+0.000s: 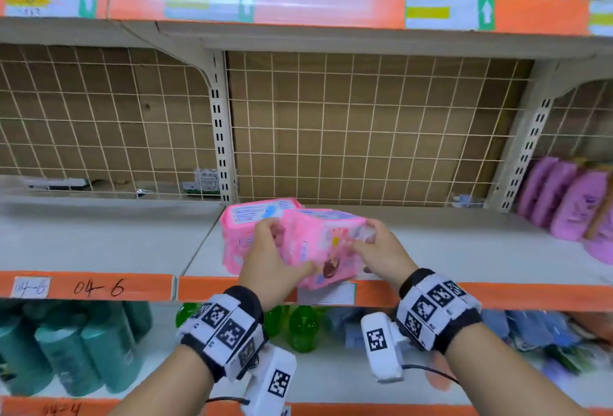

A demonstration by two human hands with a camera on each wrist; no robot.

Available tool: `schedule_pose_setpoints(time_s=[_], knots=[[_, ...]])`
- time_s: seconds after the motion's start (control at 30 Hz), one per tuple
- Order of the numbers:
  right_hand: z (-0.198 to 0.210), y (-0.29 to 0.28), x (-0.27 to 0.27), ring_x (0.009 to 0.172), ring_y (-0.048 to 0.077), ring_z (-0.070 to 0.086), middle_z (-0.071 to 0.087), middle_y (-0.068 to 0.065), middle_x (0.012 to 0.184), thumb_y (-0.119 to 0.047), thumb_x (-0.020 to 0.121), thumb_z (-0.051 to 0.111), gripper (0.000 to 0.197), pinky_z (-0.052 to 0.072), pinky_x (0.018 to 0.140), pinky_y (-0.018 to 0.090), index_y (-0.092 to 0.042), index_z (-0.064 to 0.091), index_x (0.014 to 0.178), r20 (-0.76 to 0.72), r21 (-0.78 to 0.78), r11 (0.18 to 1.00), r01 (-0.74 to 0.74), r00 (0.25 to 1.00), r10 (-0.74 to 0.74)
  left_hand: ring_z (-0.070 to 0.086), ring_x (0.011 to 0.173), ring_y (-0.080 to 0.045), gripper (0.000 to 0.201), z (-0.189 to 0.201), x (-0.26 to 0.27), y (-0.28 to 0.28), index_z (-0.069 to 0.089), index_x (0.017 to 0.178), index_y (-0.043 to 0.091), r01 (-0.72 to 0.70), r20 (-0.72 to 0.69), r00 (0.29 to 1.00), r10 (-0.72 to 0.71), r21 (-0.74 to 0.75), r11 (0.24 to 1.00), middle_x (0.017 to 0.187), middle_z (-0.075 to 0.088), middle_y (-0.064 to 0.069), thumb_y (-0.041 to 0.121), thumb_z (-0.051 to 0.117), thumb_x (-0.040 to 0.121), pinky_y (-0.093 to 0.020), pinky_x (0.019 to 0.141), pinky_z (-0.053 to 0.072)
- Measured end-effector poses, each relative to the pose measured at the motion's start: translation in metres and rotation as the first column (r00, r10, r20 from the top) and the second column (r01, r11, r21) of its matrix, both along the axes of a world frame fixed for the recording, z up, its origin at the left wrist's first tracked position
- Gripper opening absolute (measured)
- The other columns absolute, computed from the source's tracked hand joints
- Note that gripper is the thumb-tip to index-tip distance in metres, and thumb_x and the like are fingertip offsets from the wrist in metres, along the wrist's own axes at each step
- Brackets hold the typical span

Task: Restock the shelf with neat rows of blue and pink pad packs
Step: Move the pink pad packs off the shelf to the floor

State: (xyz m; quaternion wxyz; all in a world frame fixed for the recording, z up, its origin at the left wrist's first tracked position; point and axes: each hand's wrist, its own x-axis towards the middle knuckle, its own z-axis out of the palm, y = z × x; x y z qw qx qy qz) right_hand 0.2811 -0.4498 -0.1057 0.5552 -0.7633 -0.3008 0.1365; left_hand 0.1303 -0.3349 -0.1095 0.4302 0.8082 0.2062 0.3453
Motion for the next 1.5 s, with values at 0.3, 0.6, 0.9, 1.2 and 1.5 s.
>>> schedule_pose_setpoints(time_s=[0.3,0.6,0.9,1.2,1.5], knots=[[0.018,-0.004,0.009,0.067,0.015,0.058,0.067,-0.004,0.072,-0.052,0.071,0.072,0.040,0.042,0.058,0.021,-0.014,0.064,0.083,0.075,-0.174,0.984,-0.033,0.996,0.046,-0.002,0.144,-0.011,0.060,-0.026,0.022,-0.051,0.036,0.138,0.031,0.548,-0.529,0.803,-0.273,0.477,0.688,0.156,0.013,0.012,0.030,0.060,0.083,-0.032,0.114,0.006],[0.031,-0.024,0.020,0.057,0.002,0.057,0.064,-0.007,0.075,-0.018,0.085,0.064,0.015,0.038,0.041,0.013,-0.012,0.064,0.099,0.024,-0.217,0.969,-0.114,0.992,0.122,0.034,0.134,-0.012,0.046,-0.013,0.025,-0.020,0.052,0.128,0.016,0.460,-0.428,0.874,-0.228,0.584,0.669,0.143,0.042,0.002,0.024,0.060,0.084,-0.017,0.106,0.018],[0.025,0.006,0.008,0.119,0.032,0.042,0.046,0.009,0.128,-0.045,0.085,0.051,0.047,0.036,0.096,0.039,-0.019,0.050,0.124,0.636,-0.530,0.788,0.313,0.762,0.125,0.027,0.132,-0.014,0.056,0.002,0.019,0.041,0.039,0.134,0.027,0.206,-0.475,0.853,0.218,0.689,0.695,0.141,0.037,0.005,0.032,0.056,0.081,-0.041,0.112,0.014],[0.014,0.002,0.021,0.105,0.027,0.052,0.057,0.005,0.117,-0.006,0.083,0.053,0.025,0.034,0.087,0.032,-0.016,0.051,0.106,0.697,-0.469,0.855,0.223,0.688,0.203,0.013,0.143,-0.021,0.106,0.032,0.016,0.112,0.012,0.147,0.025,-0.001,-0.574,0.704,0.418,0.587,0.809,0.156,0.013,0.001,0.050,0.073,0.065,-0.056,0.112,0.013],[-0.001,-0.002,0.011,0.121,0.023,0.039,0.051,0.003,0.119,-0.016,0.083,0.051,0.027,0.022,0.104,0.035,-0.018,0.047,0.110,0.734,-0.428,0.858,0.286,0.663,0.145,0.048,0.108,-0.025,0.087,0.029,0.021,0.105,0.040,0.132,0.020,0.011,-0.633,0.706,0.316,0.457,0.890,0.118,0.048,-0.007,0.039,0.084,0.059,-0.036,0.092,0.044]])
